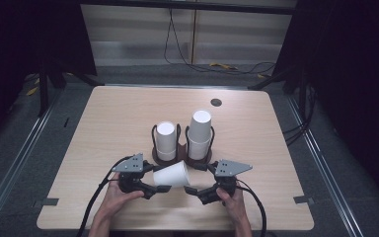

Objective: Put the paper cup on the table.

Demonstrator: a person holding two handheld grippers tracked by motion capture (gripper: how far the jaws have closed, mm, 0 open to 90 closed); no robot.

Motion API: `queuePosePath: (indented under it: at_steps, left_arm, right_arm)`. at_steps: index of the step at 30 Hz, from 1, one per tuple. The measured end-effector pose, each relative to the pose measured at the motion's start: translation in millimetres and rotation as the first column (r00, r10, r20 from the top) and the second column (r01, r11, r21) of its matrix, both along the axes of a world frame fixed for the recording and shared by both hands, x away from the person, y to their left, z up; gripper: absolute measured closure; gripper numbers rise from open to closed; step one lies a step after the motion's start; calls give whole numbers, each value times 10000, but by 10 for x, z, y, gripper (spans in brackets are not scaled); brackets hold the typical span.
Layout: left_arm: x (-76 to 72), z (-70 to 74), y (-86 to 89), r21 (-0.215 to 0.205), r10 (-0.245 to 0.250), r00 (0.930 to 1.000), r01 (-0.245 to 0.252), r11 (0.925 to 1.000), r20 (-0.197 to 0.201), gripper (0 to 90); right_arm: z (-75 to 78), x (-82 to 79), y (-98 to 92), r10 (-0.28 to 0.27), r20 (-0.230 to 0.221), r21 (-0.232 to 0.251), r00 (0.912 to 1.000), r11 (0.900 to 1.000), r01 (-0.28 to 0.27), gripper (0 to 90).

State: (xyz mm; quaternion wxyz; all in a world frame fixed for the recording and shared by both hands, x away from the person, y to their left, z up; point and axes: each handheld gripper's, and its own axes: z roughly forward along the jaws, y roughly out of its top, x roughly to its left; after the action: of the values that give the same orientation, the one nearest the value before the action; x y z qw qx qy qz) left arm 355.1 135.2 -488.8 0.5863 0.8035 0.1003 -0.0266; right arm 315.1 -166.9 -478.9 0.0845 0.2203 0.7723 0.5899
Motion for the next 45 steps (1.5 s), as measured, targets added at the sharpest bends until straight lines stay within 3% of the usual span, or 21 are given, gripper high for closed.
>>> queuePosePath:
  at_steps: [13, 25, 32, 45]
  left_arm:
    - [-41, -12, -52, -64, -350, 9993, 350, 9994, 88, 314]
    - [-45, 51, -70, -177, -655, 9974, 661, 9977, 311, 317]
    - [-51, 50, -101, 8, -760, 9965, 760, 9971, 355, 316]
    - [-29, 47, -98, -129, -581, 9973, 587, 9982, 451, 272]
  right_arm:
    - [53, 60, 6, 432, -14, 253, 9991, 9987, -431, 135]
    - [40, 97, 48, 884, -351, 437, 9955, 9953, -868, 133]
    - [39, 118, 118, 1230, -551, 260, 9909, 9922, -1217, 148]
    - [95, 133, 114, 1315, -556, 219, 9898, 9912, -1305, 210]
